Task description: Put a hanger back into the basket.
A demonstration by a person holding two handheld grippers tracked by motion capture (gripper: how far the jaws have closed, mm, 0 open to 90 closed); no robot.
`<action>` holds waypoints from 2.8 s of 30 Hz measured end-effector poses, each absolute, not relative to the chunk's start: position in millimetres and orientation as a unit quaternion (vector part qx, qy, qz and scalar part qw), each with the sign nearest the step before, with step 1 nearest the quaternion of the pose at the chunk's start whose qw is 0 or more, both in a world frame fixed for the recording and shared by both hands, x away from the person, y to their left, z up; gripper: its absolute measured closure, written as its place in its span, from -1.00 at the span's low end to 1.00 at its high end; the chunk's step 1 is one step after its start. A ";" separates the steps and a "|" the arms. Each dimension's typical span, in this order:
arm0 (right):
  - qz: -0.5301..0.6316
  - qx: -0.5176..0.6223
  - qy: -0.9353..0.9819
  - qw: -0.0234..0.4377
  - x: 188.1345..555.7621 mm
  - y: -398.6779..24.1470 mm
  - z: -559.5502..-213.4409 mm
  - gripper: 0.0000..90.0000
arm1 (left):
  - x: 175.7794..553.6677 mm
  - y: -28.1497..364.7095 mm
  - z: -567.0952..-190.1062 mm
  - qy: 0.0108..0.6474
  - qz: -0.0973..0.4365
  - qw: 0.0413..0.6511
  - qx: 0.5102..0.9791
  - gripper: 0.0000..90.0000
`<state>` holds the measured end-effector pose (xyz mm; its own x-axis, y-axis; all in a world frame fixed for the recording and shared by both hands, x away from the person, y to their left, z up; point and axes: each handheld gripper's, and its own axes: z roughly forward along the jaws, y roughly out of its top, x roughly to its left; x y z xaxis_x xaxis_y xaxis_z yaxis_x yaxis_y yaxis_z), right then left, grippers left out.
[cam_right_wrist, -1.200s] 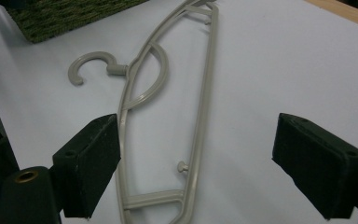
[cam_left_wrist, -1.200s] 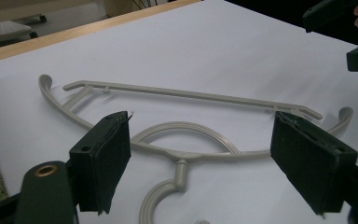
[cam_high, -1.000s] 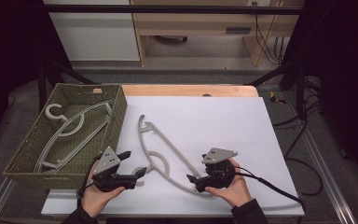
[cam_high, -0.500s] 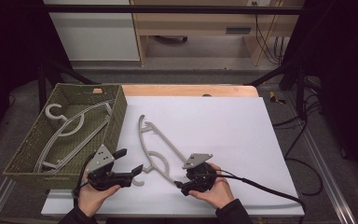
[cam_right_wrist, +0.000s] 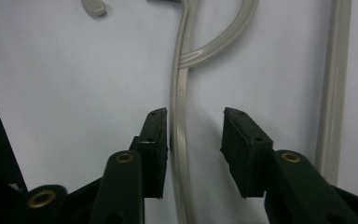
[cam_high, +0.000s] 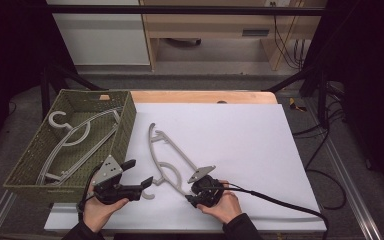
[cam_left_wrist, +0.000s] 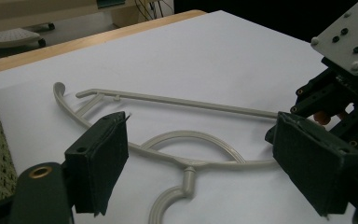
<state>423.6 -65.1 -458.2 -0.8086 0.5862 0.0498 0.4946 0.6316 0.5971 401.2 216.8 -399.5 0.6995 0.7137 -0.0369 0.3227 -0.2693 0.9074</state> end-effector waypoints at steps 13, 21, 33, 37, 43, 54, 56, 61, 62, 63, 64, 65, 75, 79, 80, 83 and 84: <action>0.288 0.294 0.909 0.065 422.9 -59.3 -463.4 0.75 | 401.5 216.7 -400.2 0.337 0.196 0.500 0.774 -0.60; 0.288 0.300 0.907 0.060 422.8 -59.0 -463.0 0.82 | 401.1 216.6 -400.1 0.336 0.197 0.499 0.774 -0.59; 0.276 0.292 0.913 0.066 423.9 -63.9 -461.3 0.82 | 398.8 217.2 -397.6 0.328 0.198 0.502 0.775 -0.60; 0.287 0.292 0.910 0.068 424.1 -63.0 -459.4 0.68 | 398.4 217.2 -396.5 0.327 0.198 0.503 0.775 -0.60; 0.296 0.301 0.904 0.062 432.9 -58.6 -454.6 0.52 | 397.7 217.7 -394.2 0.324 0.201 0.505 0.774 -0.60; 0.265 0.293 0.916 0.066 435.9 -42.3 -460.6 0.66 | 397.9 220.5 -391.9 0.324 0.201 0.505 0.774 -0.60; 0.262 0.301 0.914 0.072 436.3 -41.8 -460.8 0.77 | 397.7 220.2 -391.9 0.325 0.201 0.505 0.774 -0.60; 0.261 0.314 0.910 0.069 436.6 -41.9 -460.4 0.81 | 398.3 220.7 -392.0 0.323 0.202 0.503 0.776 -0.60; 0.262 0.313 0.910 0.071 436.6 -42.0 -460.4 0.81 | 398.3 220.7 -392.1 0.324 0.201 0.504 0.775 -0.60; 0.262 0.315 0.909 0.075 435.8 -41.8 -460.6 0.81 | 398.3 220.9 -391.9 0.324 0.201 0.504 0.775 -0.60; 0.264 0.313 0.909 0.075 435.4 -42.2 -460.6 0.82 | 398.1 220.9 -391.5 0.324 0.201 0.506 0.774 -0.60; 0.263 0.312 0.910 0.078 434.9 -42.8 -460.4 0.82 | 397.9 221.4 -391.0 0.323 0.201 0.506 0.774 -0.60; 0.279 0.293 0.912 0.068 435.9 -58.4 -434.3 0.84 | 395.7 229.2 -380.4 0.311 0.209 0.515 0.771 -0.60; 0.295 0.287 0.909 0.067 435.6 -72.0 -411.8 0.86 | 393.8 234.0 -372.9 0.303 0.212 0.522 0.768 -0.60; 0.299 0.289 0.907 0.059 436.3 -75.9 -407.0 0.86 | 393.6 235.3 -371.4 0.300 0.214 0.522 0.769 -0.61; 0.306 0.283 0.908 0.050 435.8 -83.9 -398.8 0.86 | 393.5 238.9 -368.5 0.299 0.217 0.523 0.768 -0.61; 0.305 0.283 0.908 0.049 435.9 -85.4 -398.3 0.86 | 393.7 239.7 -368.1 0.299 0.217 0.524 0.767 -0.61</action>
